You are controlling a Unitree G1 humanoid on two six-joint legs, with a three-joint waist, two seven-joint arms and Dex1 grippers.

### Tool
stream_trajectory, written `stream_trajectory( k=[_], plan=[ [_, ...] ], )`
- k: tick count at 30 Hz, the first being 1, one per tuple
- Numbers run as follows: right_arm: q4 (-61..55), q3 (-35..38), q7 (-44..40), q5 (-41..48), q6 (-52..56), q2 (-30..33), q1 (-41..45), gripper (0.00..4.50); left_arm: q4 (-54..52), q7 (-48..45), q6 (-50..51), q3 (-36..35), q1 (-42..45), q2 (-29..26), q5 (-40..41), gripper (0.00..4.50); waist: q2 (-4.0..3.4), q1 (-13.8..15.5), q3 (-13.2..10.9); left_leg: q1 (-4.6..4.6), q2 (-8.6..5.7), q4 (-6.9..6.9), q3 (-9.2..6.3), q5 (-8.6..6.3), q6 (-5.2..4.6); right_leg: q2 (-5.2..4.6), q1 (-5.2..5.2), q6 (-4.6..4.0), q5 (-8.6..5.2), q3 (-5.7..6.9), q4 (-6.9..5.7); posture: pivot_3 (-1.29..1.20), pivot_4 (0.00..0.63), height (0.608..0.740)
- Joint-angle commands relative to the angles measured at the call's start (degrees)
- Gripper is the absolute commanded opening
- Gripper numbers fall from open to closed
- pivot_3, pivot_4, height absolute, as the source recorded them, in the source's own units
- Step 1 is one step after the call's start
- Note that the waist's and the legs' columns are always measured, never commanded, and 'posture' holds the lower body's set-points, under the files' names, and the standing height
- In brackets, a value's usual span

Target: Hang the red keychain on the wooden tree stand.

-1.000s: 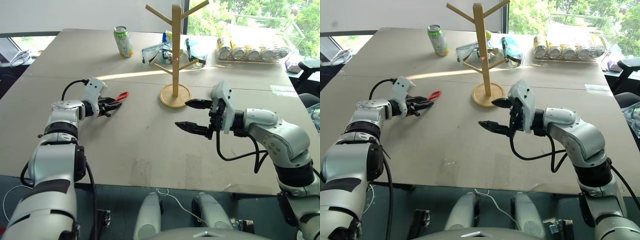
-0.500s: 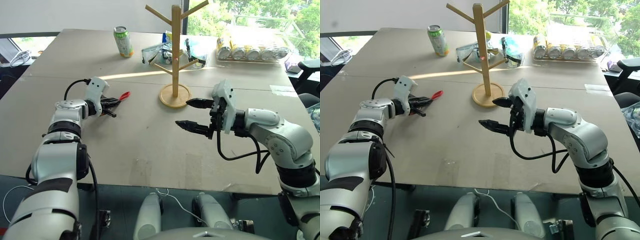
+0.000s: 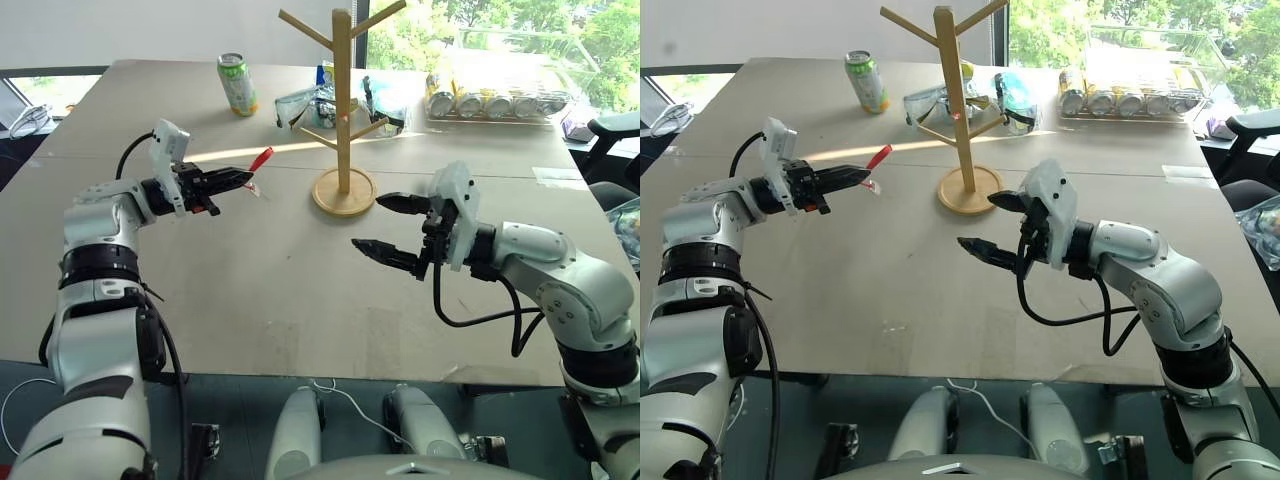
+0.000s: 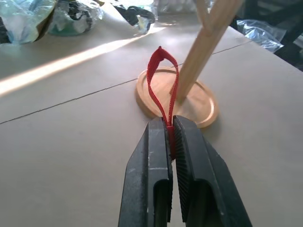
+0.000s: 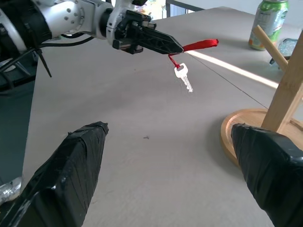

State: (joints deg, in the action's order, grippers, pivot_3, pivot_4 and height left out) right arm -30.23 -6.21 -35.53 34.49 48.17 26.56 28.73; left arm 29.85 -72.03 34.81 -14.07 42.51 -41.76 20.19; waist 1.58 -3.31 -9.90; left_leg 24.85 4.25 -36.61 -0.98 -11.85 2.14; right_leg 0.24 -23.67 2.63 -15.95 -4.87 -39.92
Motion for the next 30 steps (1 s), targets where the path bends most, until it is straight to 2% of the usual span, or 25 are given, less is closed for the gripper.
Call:
stream_trajectory(
  k=[1, 6, 9, 11, 15, 22, 30],
  plan=[
    [-2.46, 1.51, 1.00, 0.88, -2.08, -1.18, 0.21, 4.50, -18.00, 4.21, 10.02, -4.64, -4.09, -1.03, 7.99, 0.08, 0.01, -0.01, -0.01, 0.00, 0.00, -0.02, -0.02, 0.00, 0.00, 0.00, 0.00, 0.00, 0.00, 0.03, -0.02, 0.00, 0.150, 0.732],
    [-4.05, 5.00, 2.64, 3.88, -0.79, -1.46, 0.90, 4.50, -34.05, 11.82, 17.52, -9.43, -9.31, -0.17, 16.03, 0.08, 0.01, 0.38, -0.01, 0.01, -0.02, -0.14, -0.13, 0.00, 0.00, -0.01, 0.11, 0.02, -0.01, 0.11, 0.00, 0.00, 0.150, 0.732],
    [-5.15, 6.52, 4.52, 5.17, -0.16, -1.40, 1.90, 4.50, -40.60, 16.91, 17.82, -10.53, -10.56, 1.25, 18.10, 0.08, 0.01, 0.85, -0.01, 0.00, -0.03, -0.14, -0.14, 0.00, 0.00, -0.02, 0.12, 0.02, -0.01, 0.12, 0.01, 0.00, 0.150, 0.732],
    [-5.61, 6.55, 5.85, 4.30, -0.55, -1.33, 2.58, 4.50, -43.43, 19.64, 16.51, -9.93, -11.21, 2.04, 18.15, 0.08, 0.01, 0.94, -0.01, 0.00, -0.03, -0.14, -0.13, 0.00, 0.00, -0.02, 0.12, 0.01, 0.00, 0.11, 0.01, 0.00, 0.150, 0.732],
    [-6.03, 7.22, 8.49, 4.06, -1.02, -1.89, 4.16, 4.50, -49.41, 24.10, 10.15, -4.42, -11.28, 4.67, 15.03, 0.08, 0.01, 1.00, -0.01, 0.01, -0.03, -0.14, -0.13, 0.00, 0.00, -0.02, 0.11, 0.01, 0.00, 0.11, 0.03, 0.00, 0.150, 0.732],
    [-6.92, 9.31, 9.95, 4.80, -0.82, -0.05, 4.74, 4.50, -49.29, 24.57, -3.09, 4.23, -10.15, 4.72, 7.08, 0.08, 0.01, 1.07, -0.01, 0.01, -0.05, -0.13, -0.11, 0.00, 0.00, -0.02, 0.11, 0.00, 0.00, 0.10, 0.05, 0.00, 0.150, 0.732],
    [-9.20, 10.37, 12.98, 6.75, 0.65, 0.11, 4.48, 4.50, -37.28, 25.20, -20.54, 9.31, -3.52, 7.54, -2.17, 0.08, 0.00, 1.07, -0.02, 0.01, -0.05, -0.13, -0.10, 0.00, 0.00, 0.00, 0.11, 0.00, 0.00, 0.09, 0.06, 0.00, 0.150, 0.732]
  ],
)
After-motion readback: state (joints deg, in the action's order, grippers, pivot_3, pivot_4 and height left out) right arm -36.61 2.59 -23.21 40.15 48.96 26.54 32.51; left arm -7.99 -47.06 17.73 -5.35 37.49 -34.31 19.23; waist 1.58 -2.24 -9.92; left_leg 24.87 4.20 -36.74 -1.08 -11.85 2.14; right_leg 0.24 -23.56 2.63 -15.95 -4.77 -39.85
